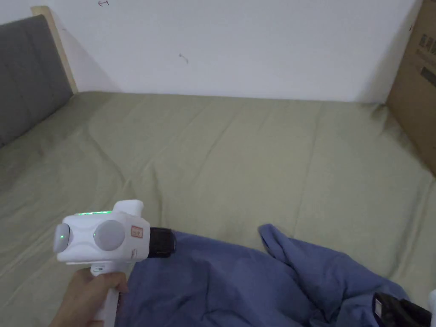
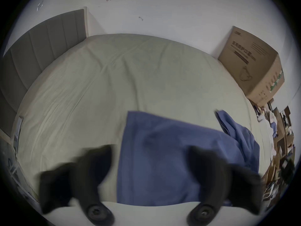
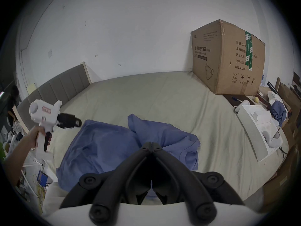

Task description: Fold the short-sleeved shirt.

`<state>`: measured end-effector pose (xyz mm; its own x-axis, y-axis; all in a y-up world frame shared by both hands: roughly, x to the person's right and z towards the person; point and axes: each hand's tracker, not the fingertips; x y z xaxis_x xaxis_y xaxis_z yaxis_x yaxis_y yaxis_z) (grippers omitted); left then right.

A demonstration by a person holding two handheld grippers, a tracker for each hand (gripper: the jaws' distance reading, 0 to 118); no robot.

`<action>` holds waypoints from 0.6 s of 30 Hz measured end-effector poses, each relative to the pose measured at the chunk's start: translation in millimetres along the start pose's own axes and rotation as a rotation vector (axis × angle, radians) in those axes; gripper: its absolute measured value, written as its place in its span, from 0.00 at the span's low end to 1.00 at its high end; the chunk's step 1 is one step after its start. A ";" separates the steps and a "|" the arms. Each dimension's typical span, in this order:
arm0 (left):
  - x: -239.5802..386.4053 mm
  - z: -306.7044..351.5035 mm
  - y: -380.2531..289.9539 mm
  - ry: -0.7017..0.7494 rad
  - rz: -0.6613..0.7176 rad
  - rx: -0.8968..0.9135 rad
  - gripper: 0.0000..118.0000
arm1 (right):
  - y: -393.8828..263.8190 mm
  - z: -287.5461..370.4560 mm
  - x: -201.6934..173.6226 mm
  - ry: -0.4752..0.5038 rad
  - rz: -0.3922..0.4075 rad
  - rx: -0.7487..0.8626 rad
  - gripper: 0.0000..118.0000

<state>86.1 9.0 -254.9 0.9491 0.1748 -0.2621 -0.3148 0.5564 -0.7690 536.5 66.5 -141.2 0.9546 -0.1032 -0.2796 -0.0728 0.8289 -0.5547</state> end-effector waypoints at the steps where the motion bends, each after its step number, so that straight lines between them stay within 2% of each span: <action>1: -5.4 -11.8 8.6 0.009 0.022 -0.019 1.00 | 0.3 -5.8 1.9 -0.012 -0.001 -0.009 0.00; 8: -19.5 -80.3 33.9 0.082 0.066 -0.129 0.98 | 1.2 -41.6 16.7 -0.006 -0.052 -0.073 0.00; 11: -15.4 -99.1 28.2 0.084 0.037 -0.171 0.94 | 2.3 -50.4 18.7 -0.012 -0.047 -0.088 0.00; 13: -6.6 -104.0 23.7 0.140 -0.046 -0.168 0.94 | 2.8 -55.6 20.0 -0.012 -0.051 -0.093 0.00; 16: 1.7 -108.9 29.3 0.178 -0.040 -0.206 0.85 | 1.2 -62.2 20.6 -0.002 -0.078 -0.101 0.00; 18: 12.9 -107.0 32.5 0.194 -0.101 -0.200 0.81 | -0.6 -65.9 19.7 0.014 -0.107 -0.120 0.00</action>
<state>86.9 -57.6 -345.6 0.9619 -0.0432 -0.2700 -0.2328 0.3889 -0.8914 536.4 27.8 -198.1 0.9547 -0.1957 -0.2240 -0.0057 0.7411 -0.6714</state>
